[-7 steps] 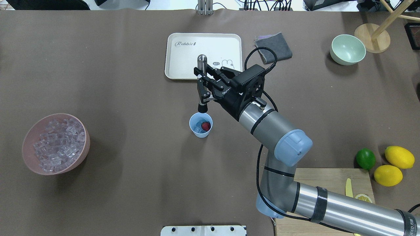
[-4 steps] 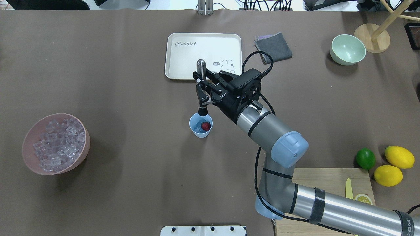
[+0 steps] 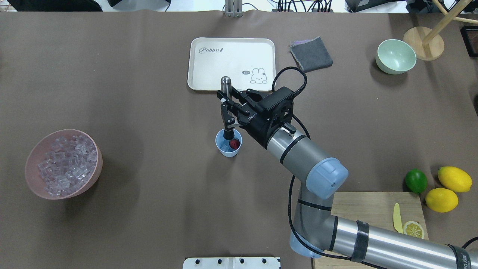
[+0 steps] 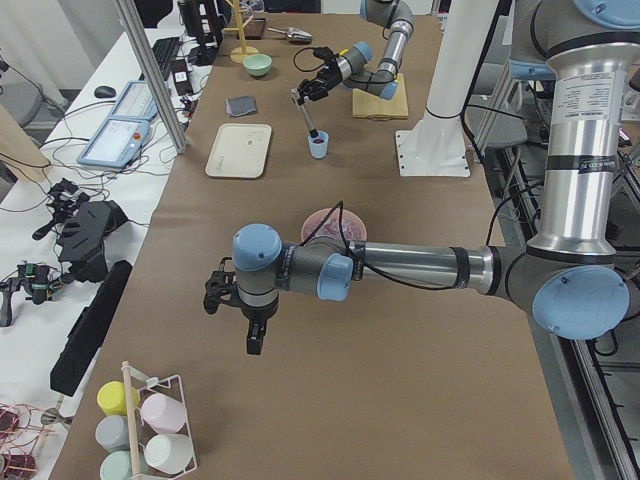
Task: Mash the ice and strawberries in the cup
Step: 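Press the pestle down into the cup repeatedly with the right gripper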
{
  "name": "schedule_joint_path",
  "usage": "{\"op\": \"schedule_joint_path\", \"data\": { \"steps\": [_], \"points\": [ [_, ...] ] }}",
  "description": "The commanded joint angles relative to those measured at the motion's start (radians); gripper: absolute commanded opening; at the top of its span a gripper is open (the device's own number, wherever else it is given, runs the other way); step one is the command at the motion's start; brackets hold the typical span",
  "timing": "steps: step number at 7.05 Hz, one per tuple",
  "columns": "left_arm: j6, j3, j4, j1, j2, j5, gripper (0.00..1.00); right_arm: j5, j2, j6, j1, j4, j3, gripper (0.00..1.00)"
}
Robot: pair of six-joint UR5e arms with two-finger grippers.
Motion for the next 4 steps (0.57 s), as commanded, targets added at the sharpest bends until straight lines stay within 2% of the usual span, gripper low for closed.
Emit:
{"op": "schedule_joint_path", "data": {
  "steps": [1, 4],
  "points": [
    [0.001, -0.002, -0.001, 0.0, 0.002, 0.0, 0.98, -0.01, -0.005, 0.001, -0.01, -0.002, -0.002, 0.0],
    [0.001, -0.005, -0.001, 0.0, 0.004, 0.0, 0.98, -0.01, 0.002, 0.007, -0.017, 0.001, -0.039, 0.0]
  ]
}}
